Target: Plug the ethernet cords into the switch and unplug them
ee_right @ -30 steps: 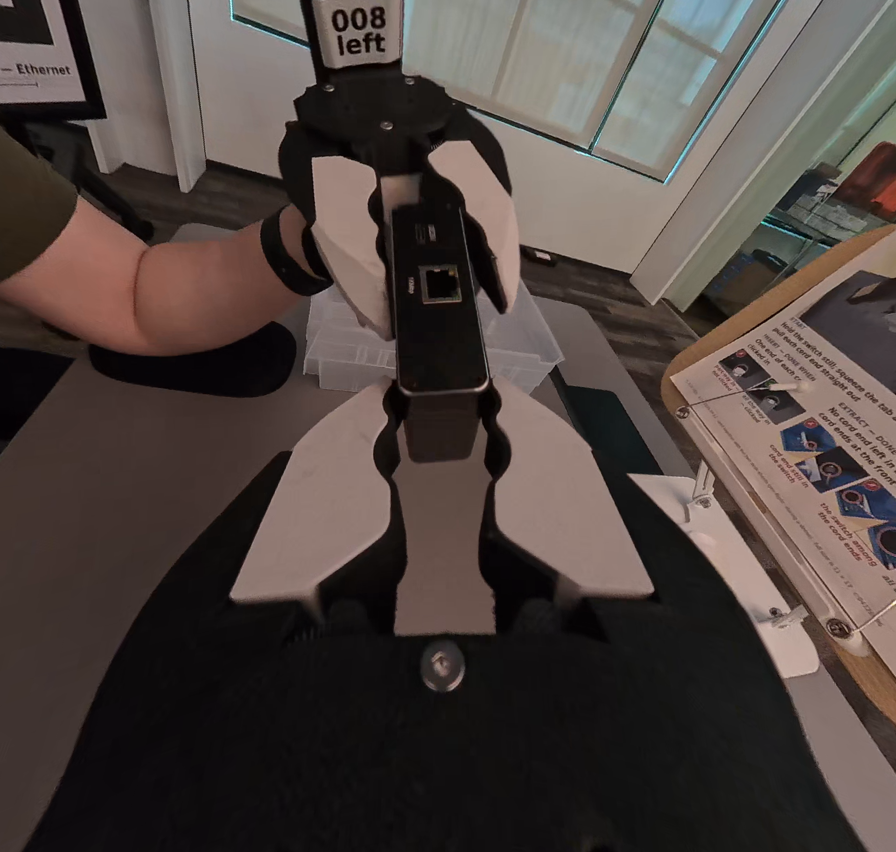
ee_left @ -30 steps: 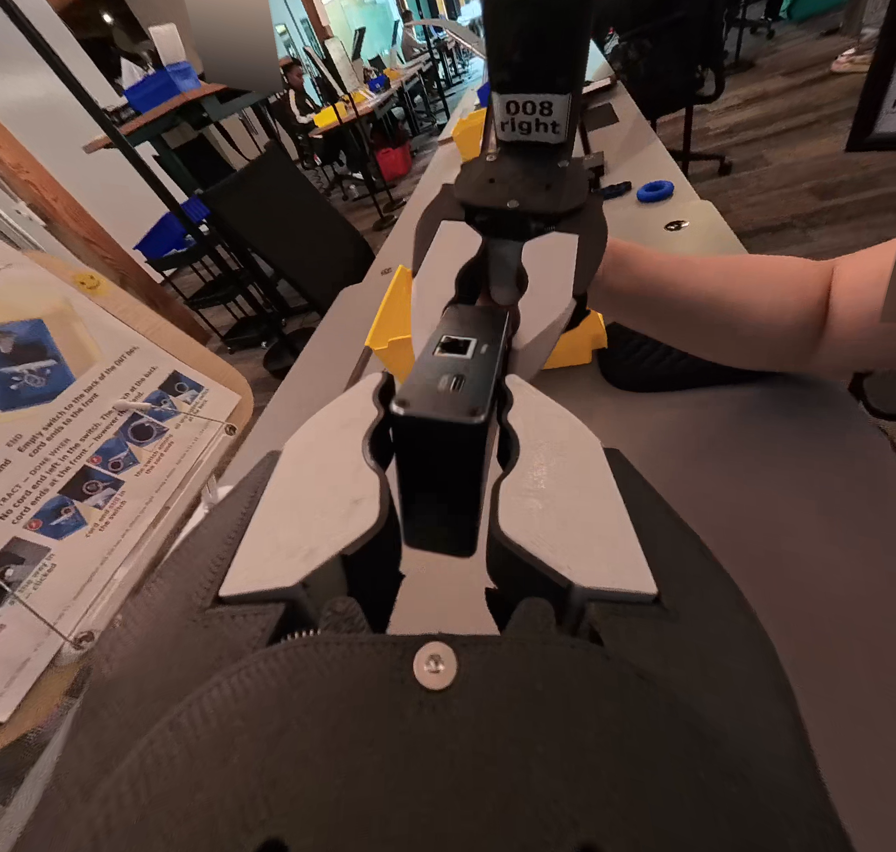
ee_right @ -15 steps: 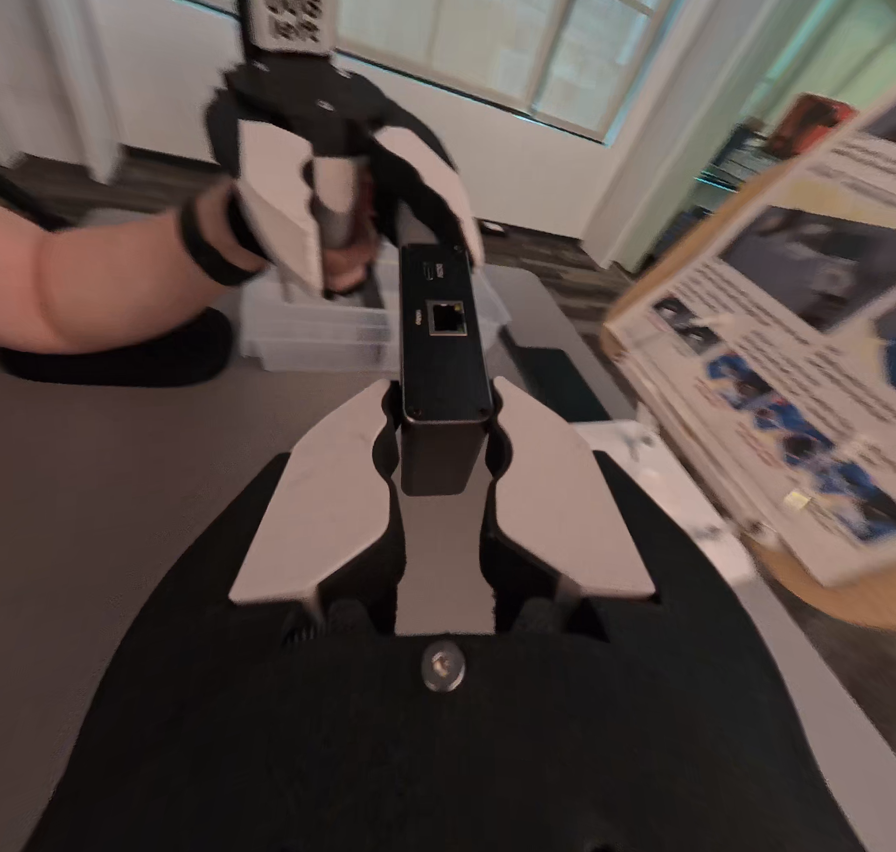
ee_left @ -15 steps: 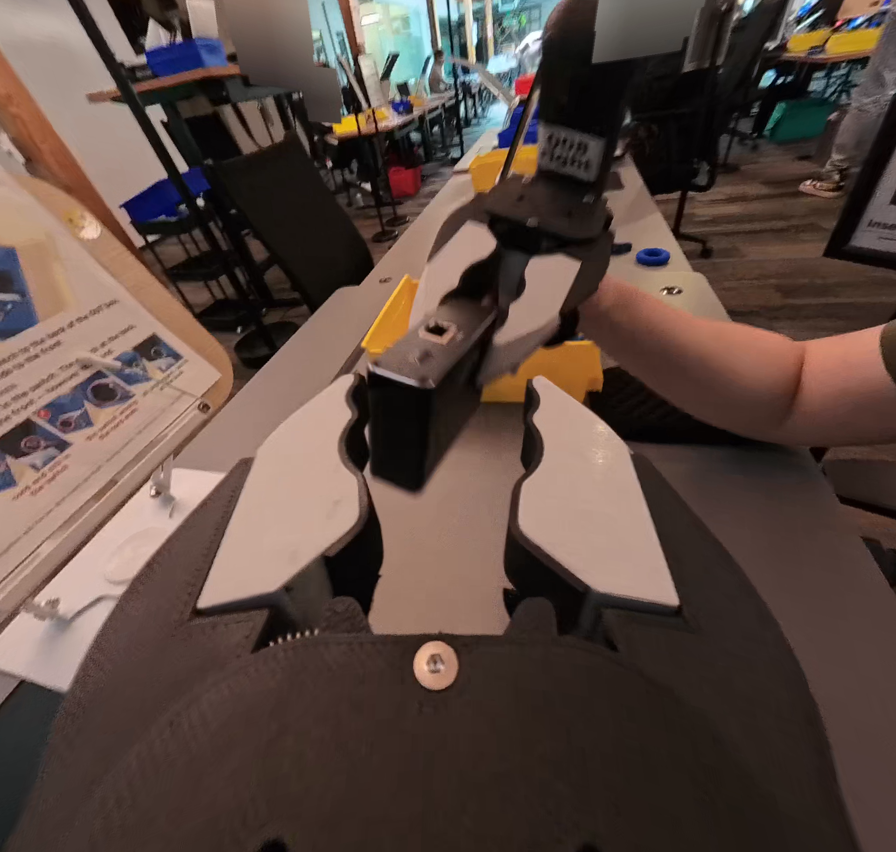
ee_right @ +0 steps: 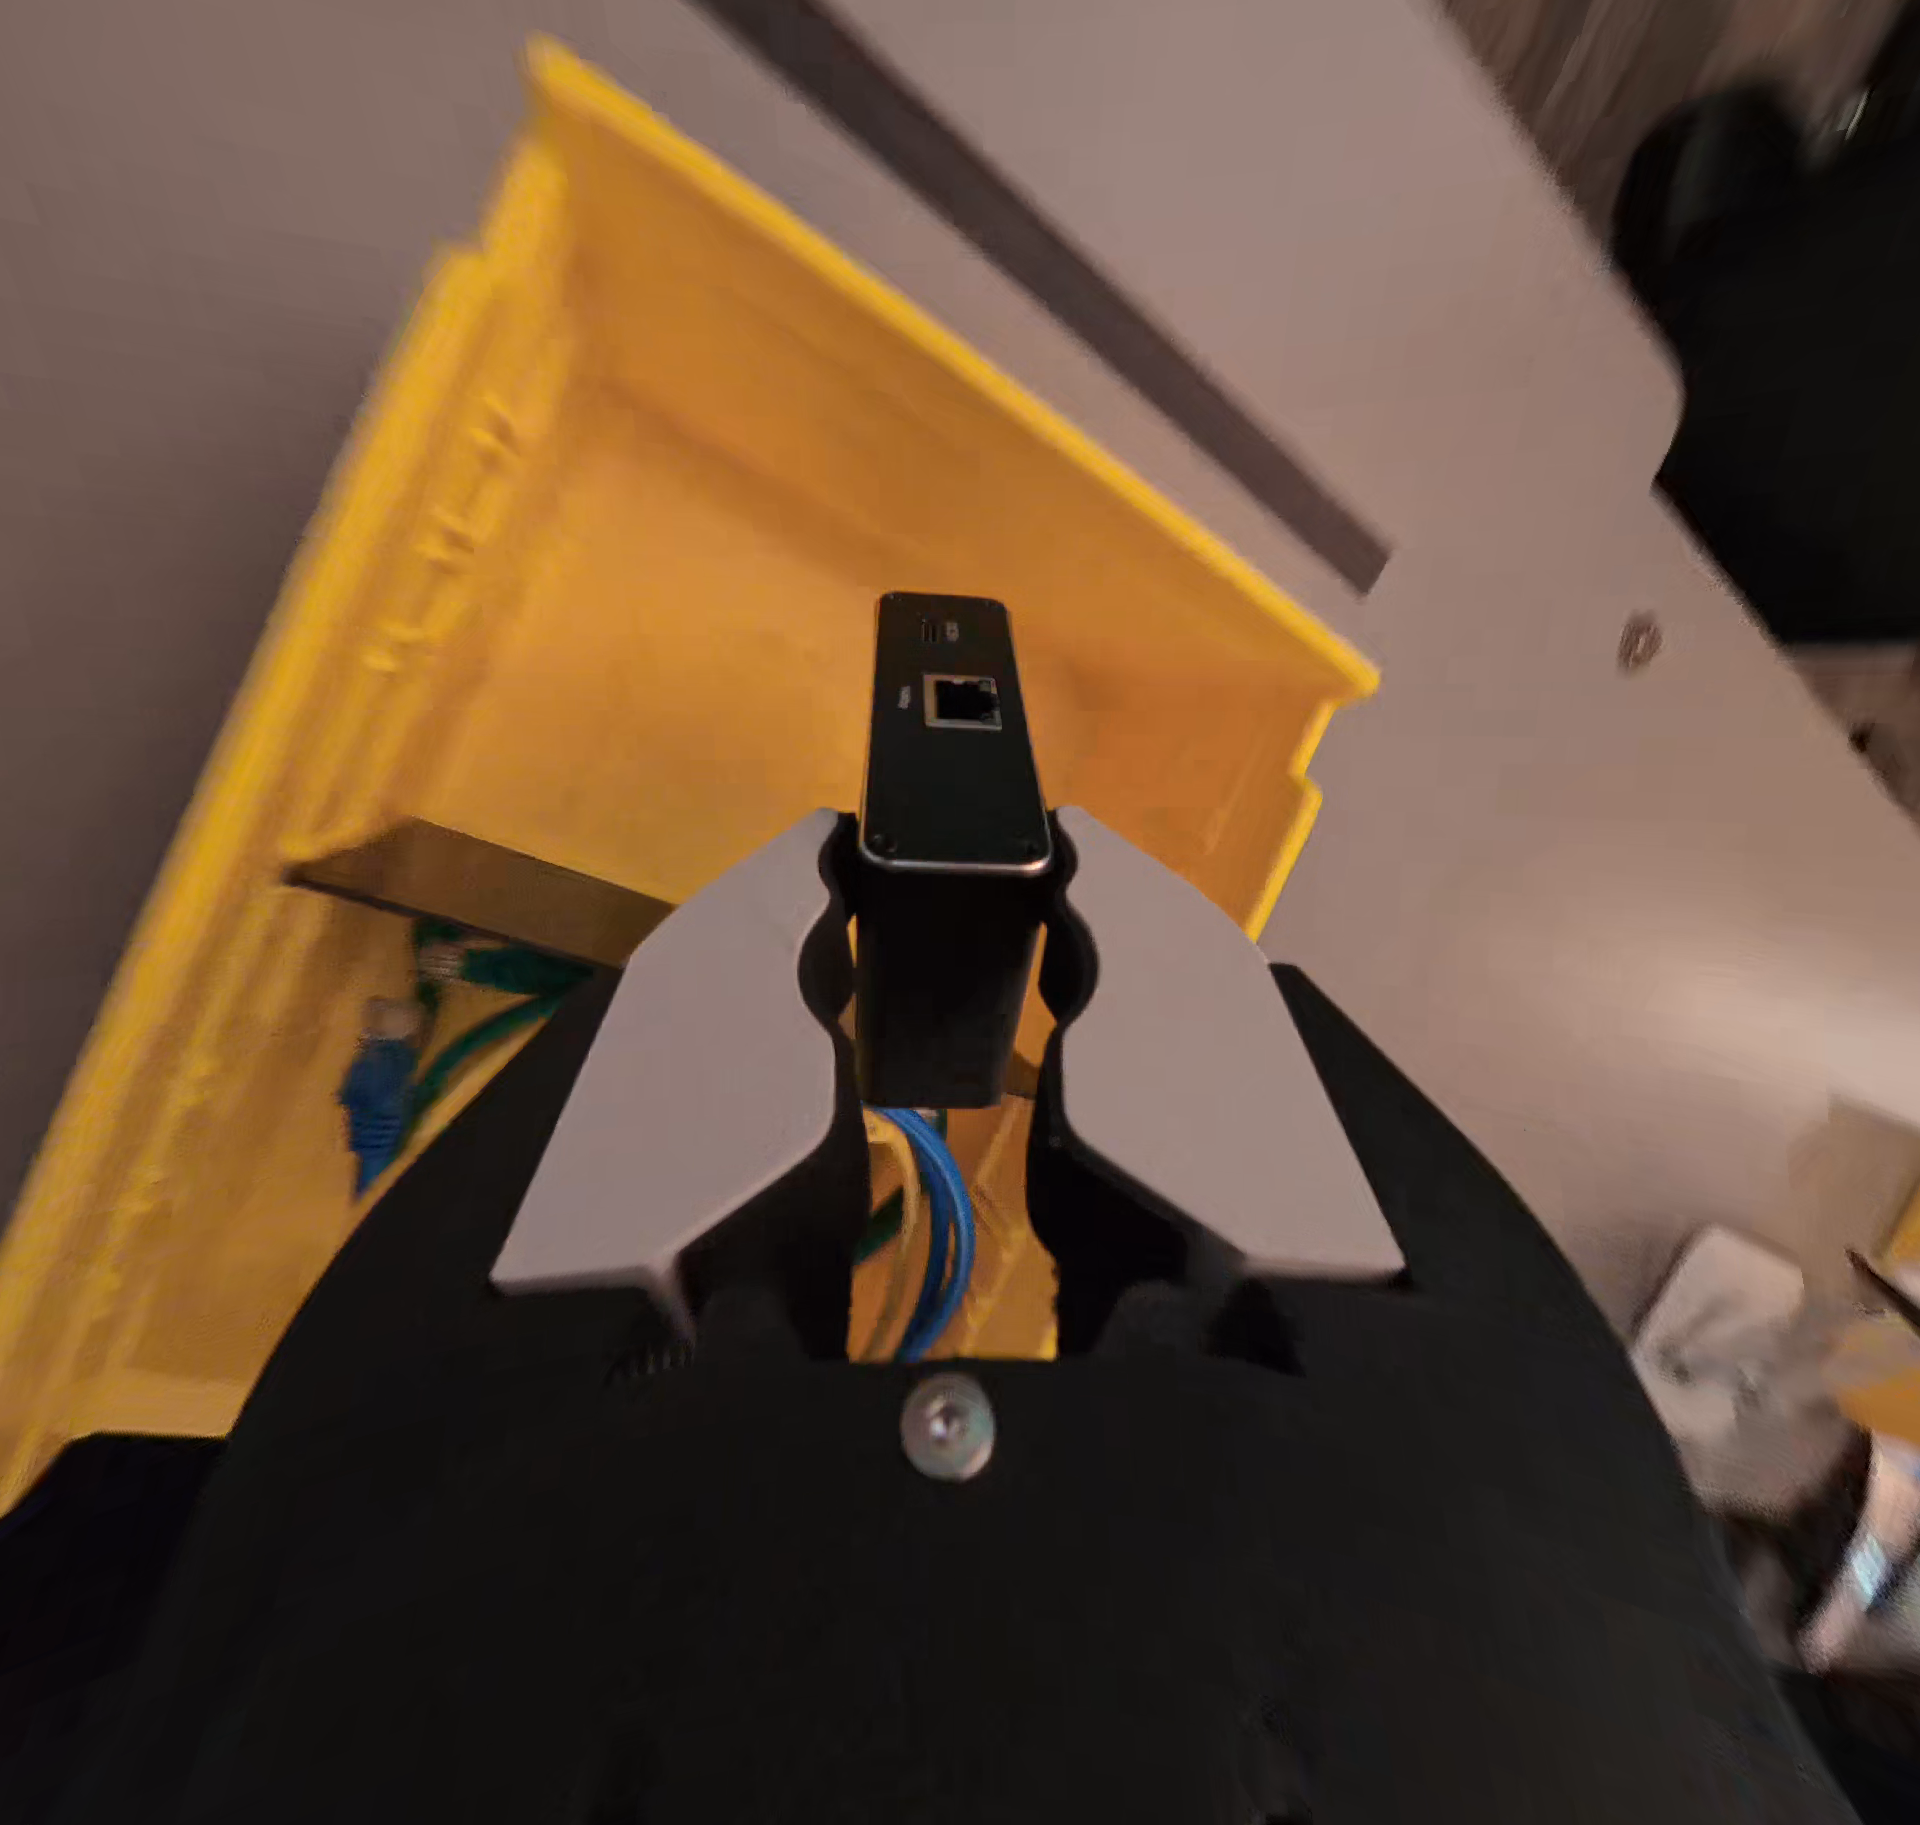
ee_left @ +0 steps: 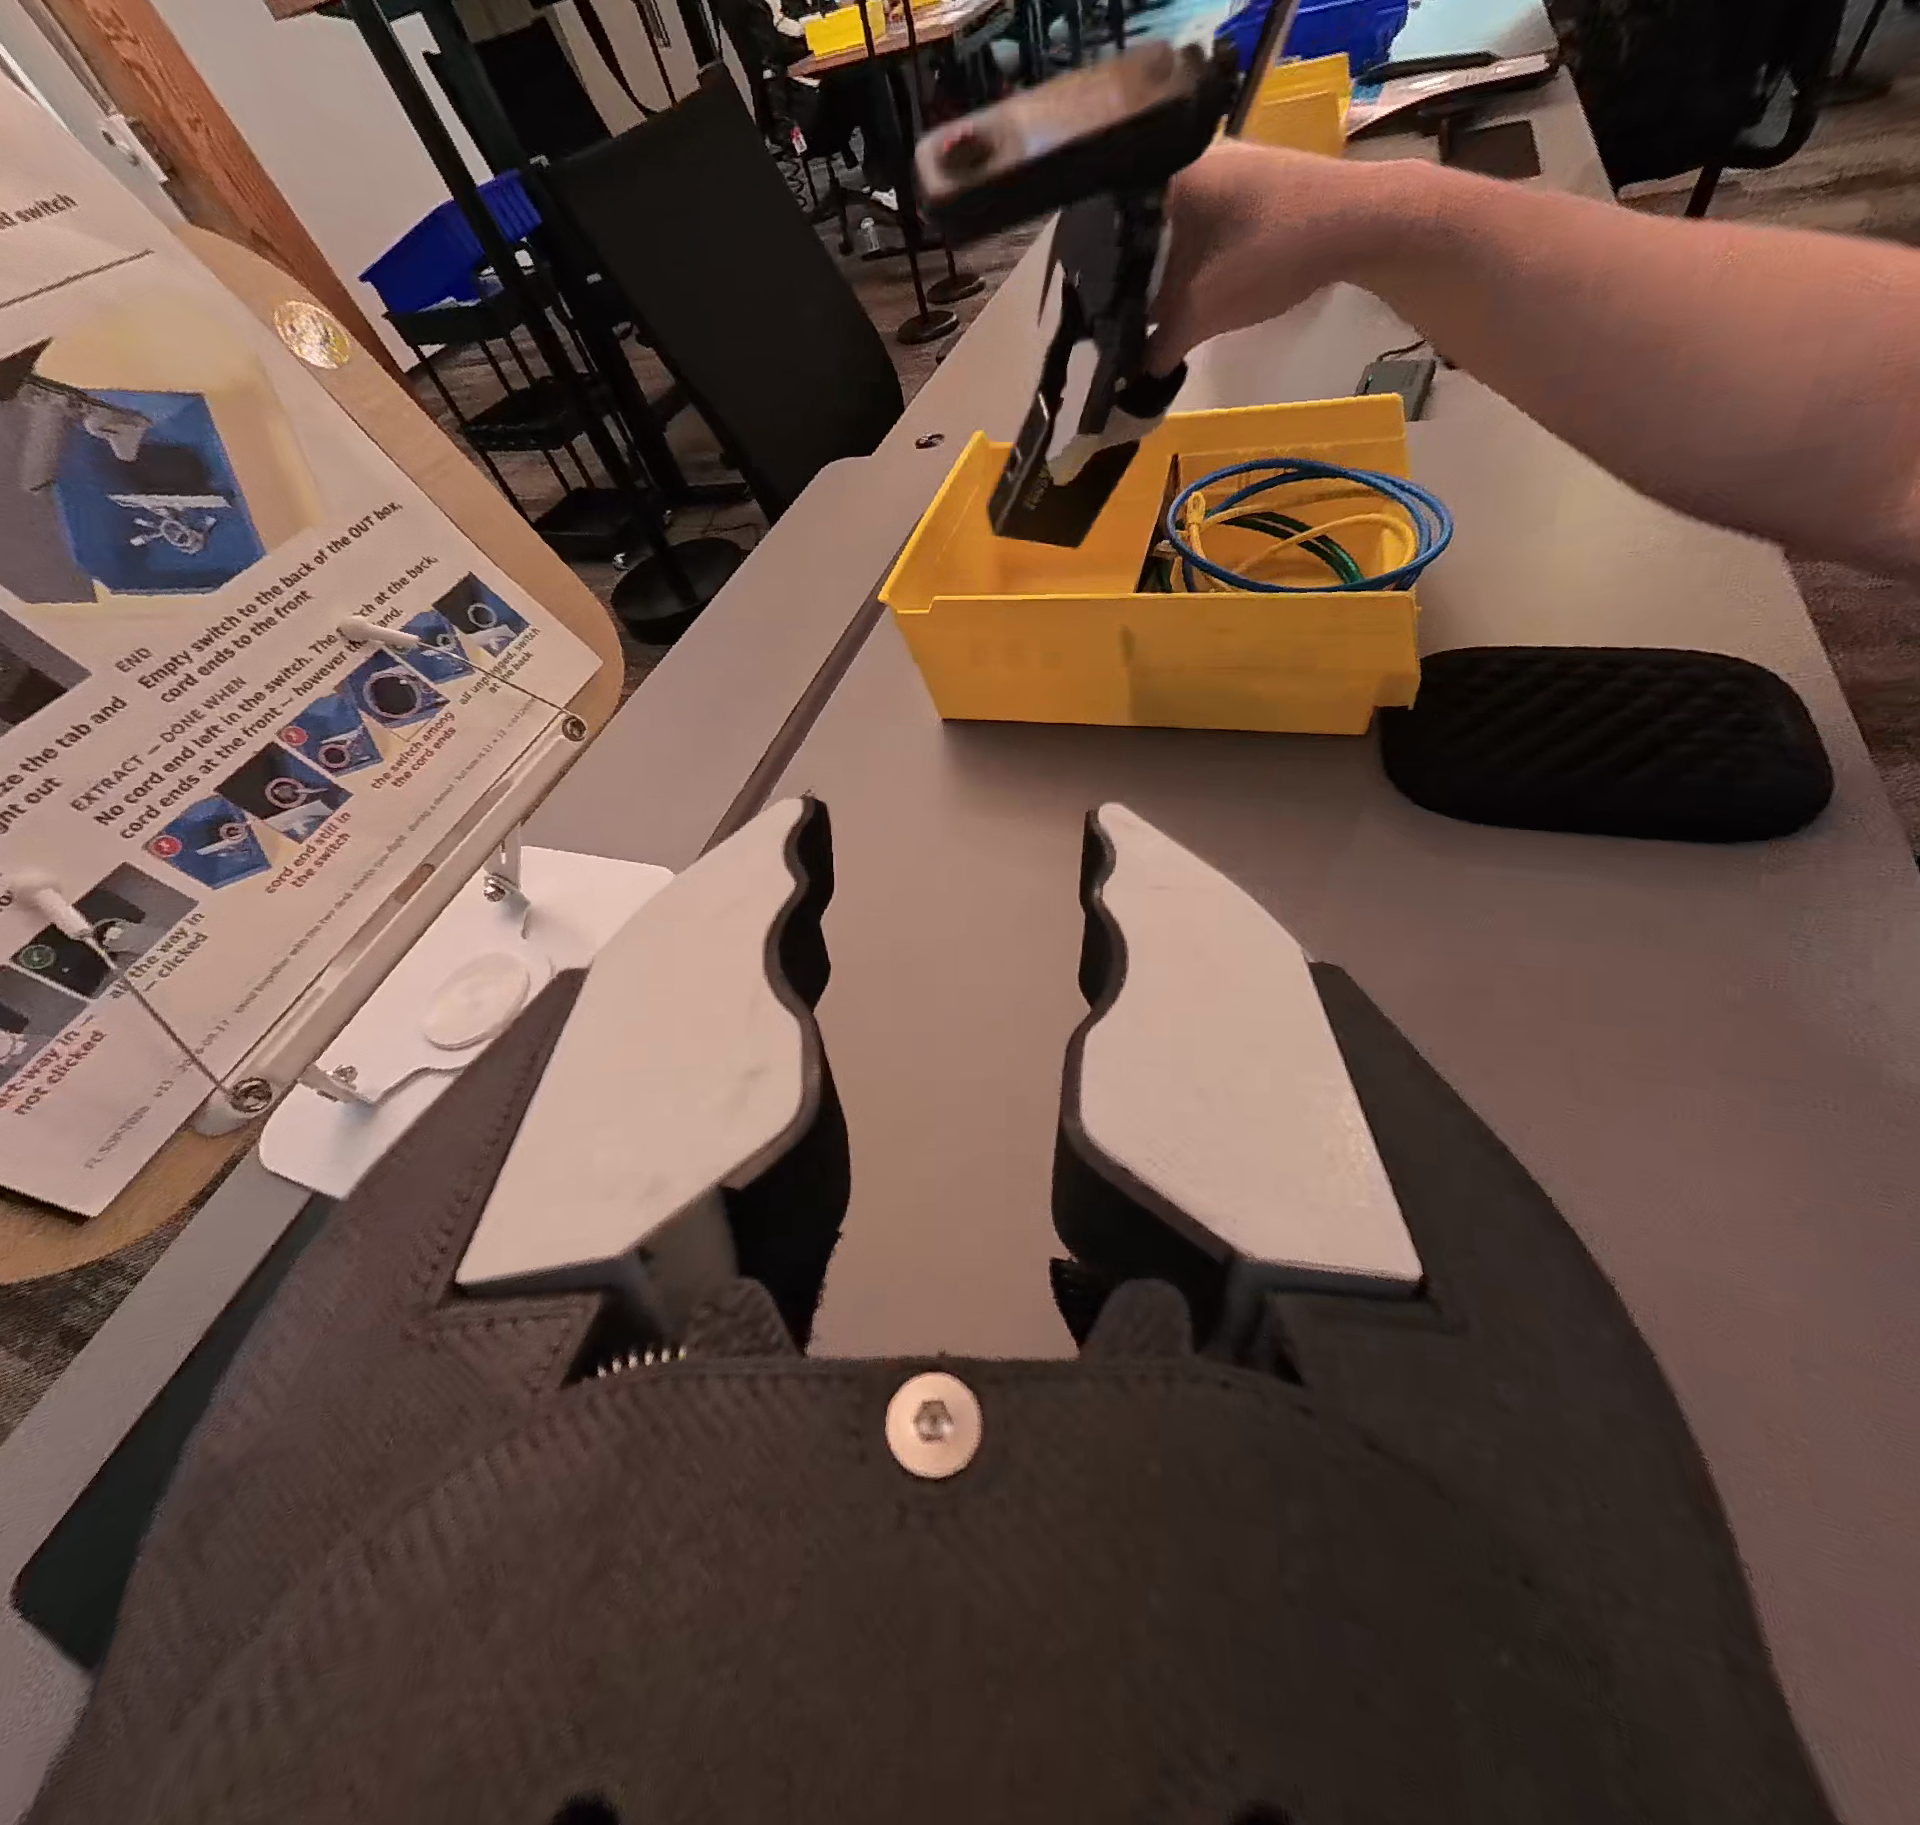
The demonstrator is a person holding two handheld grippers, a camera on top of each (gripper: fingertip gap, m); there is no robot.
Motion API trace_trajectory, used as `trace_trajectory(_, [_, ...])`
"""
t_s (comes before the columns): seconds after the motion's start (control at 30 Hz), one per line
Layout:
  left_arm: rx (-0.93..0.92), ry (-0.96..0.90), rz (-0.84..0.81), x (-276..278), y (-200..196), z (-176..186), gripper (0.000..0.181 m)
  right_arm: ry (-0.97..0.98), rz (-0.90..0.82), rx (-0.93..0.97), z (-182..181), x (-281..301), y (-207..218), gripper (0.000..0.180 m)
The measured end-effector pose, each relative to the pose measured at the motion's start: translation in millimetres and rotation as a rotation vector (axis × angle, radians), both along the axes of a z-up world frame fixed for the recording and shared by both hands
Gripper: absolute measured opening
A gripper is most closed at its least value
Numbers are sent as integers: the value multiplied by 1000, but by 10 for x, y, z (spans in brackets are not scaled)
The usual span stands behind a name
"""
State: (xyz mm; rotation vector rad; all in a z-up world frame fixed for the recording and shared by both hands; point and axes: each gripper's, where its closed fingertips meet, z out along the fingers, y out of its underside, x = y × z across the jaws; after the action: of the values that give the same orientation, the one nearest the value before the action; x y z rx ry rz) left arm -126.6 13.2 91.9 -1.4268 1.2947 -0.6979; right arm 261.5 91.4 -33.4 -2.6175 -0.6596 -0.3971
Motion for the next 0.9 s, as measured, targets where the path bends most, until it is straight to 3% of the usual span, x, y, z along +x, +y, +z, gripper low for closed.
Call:
trace_trajectory(0.23, [-4, 9, 49, -68, 47, 17, 46, -183, -263, -234, -553, 357, 64, 33])
trace_trajectory(0.4, [-60, -27, 70, -144, 117, 42, 46, -210, -356, -214, -685, 351, 122, 33])
trace_trajectory(0.7, [-194, -103, 55, -281, 177, 91, 47, 77, -320, -252, -771, -90, 111, 44])
trace_trajectory(0.9, [-146, -20, 179, -581, 290, 82, 53, 261, -263, -111, -312, -179, 52, 41])
